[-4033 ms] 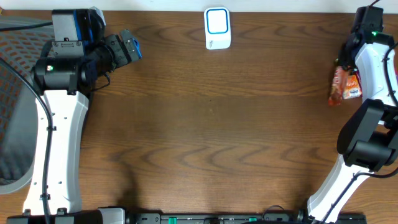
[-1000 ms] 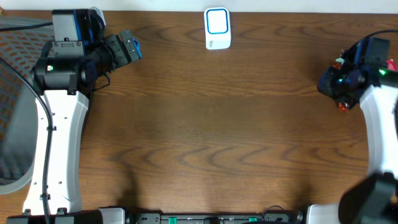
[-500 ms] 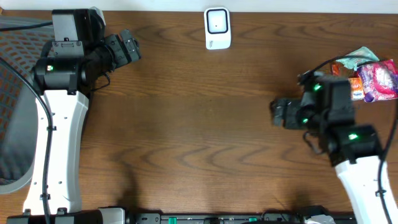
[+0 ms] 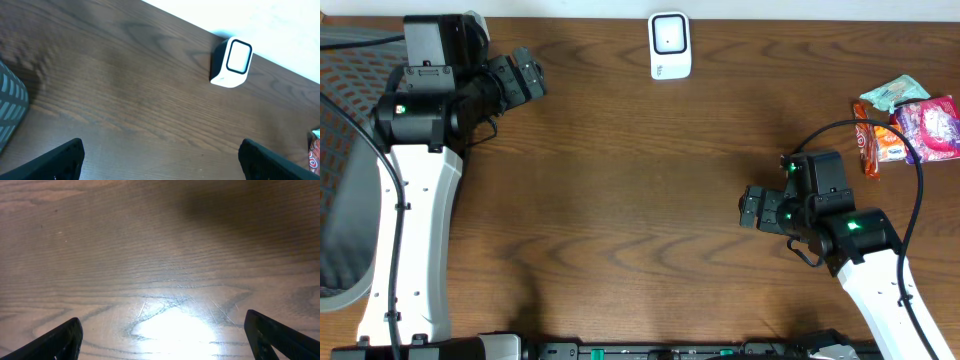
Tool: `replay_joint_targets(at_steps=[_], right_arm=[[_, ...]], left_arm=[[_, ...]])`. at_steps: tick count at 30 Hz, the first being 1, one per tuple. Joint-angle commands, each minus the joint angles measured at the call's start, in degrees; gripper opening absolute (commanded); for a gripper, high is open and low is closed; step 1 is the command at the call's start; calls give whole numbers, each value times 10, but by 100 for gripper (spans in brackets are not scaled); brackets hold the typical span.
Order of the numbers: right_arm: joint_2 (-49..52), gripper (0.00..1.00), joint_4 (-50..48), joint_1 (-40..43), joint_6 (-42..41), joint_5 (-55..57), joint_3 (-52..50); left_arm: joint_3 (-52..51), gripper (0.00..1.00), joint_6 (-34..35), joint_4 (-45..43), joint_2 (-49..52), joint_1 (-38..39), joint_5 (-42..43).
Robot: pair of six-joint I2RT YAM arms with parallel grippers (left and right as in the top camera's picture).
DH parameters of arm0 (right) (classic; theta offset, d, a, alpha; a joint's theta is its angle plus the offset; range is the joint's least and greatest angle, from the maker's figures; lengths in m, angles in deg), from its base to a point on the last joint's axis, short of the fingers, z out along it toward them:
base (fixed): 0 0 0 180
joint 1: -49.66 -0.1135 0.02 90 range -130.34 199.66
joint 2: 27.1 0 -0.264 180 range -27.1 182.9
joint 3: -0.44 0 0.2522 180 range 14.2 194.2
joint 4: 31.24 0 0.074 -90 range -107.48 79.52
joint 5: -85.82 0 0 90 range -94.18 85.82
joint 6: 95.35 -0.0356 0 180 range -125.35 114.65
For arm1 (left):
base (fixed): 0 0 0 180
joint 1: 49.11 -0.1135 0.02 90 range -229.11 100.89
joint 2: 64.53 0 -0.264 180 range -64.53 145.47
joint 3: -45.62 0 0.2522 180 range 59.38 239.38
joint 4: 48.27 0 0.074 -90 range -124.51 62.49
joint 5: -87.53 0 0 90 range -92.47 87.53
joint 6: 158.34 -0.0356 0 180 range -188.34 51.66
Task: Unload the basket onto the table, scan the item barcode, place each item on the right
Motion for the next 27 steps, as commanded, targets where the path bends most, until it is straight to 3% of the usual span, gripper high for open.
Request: replay_joint_targets(at_steps=[1, 8, 13, 27], right_arm=[[1, 99, 0, -2, -12, 5, -4], [-15, 99, -5, -6, 15, 5, -9], [-69, 99, -54, -6, 57, 5, -69], [-327, 99, -519, 17, 101, 35, -445]], left_arm=[[-2, 98, -5, 0, 3, -2, -2], [-2, 98, -5, 0, 3, -2, -2], [-2, 98, -5, 0, 3, -2, -2], [-2, 98, -5, 0, 3, -2, -2]])
